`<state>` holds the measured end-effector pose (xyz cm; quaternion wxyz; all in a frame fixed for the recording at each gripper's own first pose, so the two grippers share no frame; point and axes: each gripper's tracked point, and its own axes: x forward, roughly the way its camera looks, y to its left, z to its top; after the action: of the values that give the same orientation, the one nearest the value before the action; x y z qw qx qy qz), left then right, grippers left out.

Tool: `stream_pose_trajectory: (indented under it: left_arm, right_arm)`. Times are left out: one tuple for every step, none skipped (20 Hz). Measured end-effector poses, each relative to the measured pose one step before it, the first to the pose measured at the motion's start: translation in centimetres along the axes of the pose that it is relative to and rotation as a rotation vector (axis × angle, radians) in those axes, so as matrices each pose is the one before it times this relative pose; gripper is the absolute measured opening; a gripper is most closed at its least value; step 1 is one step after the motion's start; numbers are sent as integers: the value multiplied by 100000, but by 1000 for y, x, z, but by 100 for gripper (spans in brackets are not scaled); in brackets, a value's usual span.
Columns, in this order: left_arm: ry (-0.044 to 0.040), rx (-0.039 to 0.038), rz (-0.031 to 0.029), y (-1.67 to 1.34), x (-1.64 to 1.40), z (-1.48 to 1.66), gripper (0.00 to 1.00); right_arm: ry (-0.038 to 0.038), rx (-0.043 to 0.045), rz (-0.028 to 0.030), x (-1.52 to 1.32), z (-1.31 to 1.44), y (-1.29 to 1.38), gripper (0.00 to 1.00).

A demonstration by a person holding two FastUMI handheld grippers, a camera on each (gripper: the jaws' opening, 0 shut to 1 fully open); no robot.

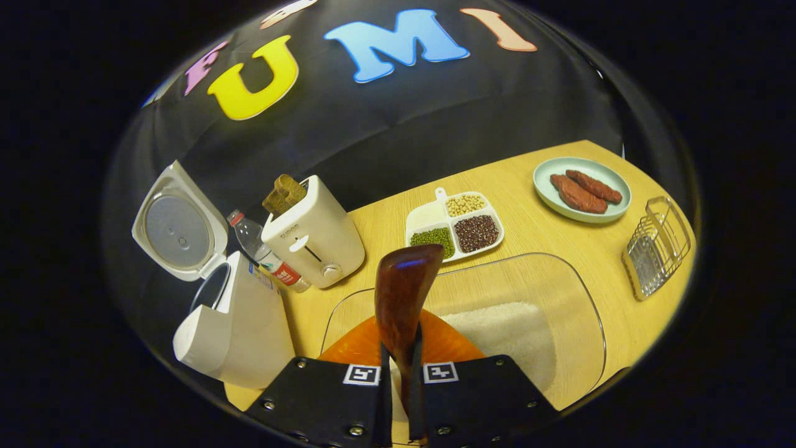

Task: Close the left gripper, press the button to open the rice cooker; take a wooden spoon from the chopstick holder with the right hand, scoop a spoonful of rice and pour it into the rice cooker, then put the wooden spoon back into the chopstick holder.

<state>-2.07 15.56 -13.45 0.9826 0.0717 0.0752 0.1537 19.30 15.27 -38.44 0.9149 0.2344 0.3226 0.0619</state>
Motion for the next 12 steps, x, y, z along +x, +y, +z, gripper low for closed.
stream_pose_trajectory:
  left_arm:
    - [97,144,-140,-32,-16,-34,99]
    - [-111,-17,-158,-97,18,102,100]
    - [345,-106,-97,-49,58,51,100]
    - [-60,-442,-293,-143,118,22,100]
    - [340,-431,-27,-127,21,36,98]
    - [22,-241,-603,-192,-6,161,97]
    - [-77,139,244,-23,-18,178,96]
    - [-212,261,-306,1,14,34,98]
    - [-521,345,-19,-80,-54,301,100]
    - [-546,541,-170,-120,37,297,100]
    - [-899,473,-173,-107,-15,409,100]
    - [-506,486,-292,-59,42,139,100]
  right_arm:
    - [293,5172,1053,-59,32,-308,11]
    - [1108,5630,992,-164,-37,-396,11]
    - [393,5523,726,-59,129,-307,11]
    - [127,5037,1217,-103,248,-394,11]
    - [-673,4789,1482,-253,243,-34,11]
    - [-911,4071,1564,-128,477,-117,11]
    - [-473,2917,992,-355,317,-252,11]
    - [-1104,2183,1424,-326,521,-68,11]
    - [-816,1752,854,-380,549,-109,11]
    - [-911,2179,1098,-434,725,29,11]
    - [-1370,2088,1142,-473,708,48,11]
    - [-1231,1659,354,-323,745,70,11]
